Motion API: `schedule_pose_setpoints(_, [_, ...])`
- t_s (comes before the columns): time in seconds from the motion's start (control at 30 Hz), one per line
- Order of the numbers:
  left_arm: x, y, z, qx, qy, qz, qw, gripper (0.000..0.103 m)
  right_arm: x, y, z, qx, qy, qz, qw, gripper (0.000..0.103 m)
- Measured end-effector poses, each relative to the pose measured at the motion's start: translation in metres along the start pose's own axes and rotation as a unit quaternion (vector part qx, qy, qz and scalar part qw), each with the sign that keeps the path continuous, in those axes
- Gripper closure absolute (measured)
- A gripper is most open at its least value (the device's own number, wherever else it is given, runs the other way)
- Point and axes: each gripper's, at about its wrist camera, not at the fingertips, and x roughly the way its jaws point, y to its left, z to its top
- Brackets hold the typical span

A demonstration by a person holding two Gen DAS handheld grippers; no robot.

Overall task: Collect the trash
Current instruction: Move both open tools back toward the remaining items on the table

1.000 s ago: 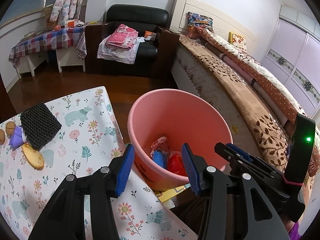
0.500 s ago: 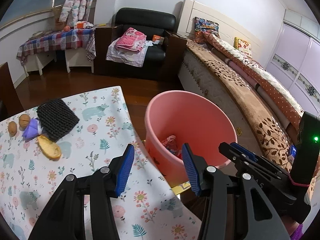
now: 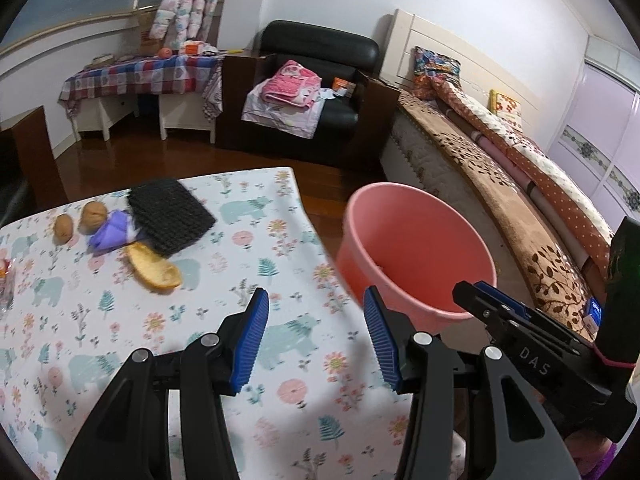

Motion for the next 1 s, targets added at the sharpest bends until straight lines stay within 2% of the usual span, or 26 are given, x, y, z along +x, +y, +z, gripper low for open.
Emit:
schedule_pose_setpoints(0.27, [-0.015,0.031,-0.016,-0.01,-0.007,0.033,0.9994,0.054,-0.001,0.03,-0.012,-0.026,0.005,0.02,0.999,0.073])
schedule_pose_setpoints(0.63, [-0.028,0.092,-0.039,-0.052,-0.009,0.08,0.9954,0.054,0.013,0.056,-0.02,-0.043,0.028,0.042,0.998,0.073])
schedule_pose_setpoints(1.0, [-0.028,0.137,-0.049,-0.097,-0.004,0.101,0.9902,0.054,0.034,0.088,-0.026,-0.079,0.053,0.055,0.994,0.073])
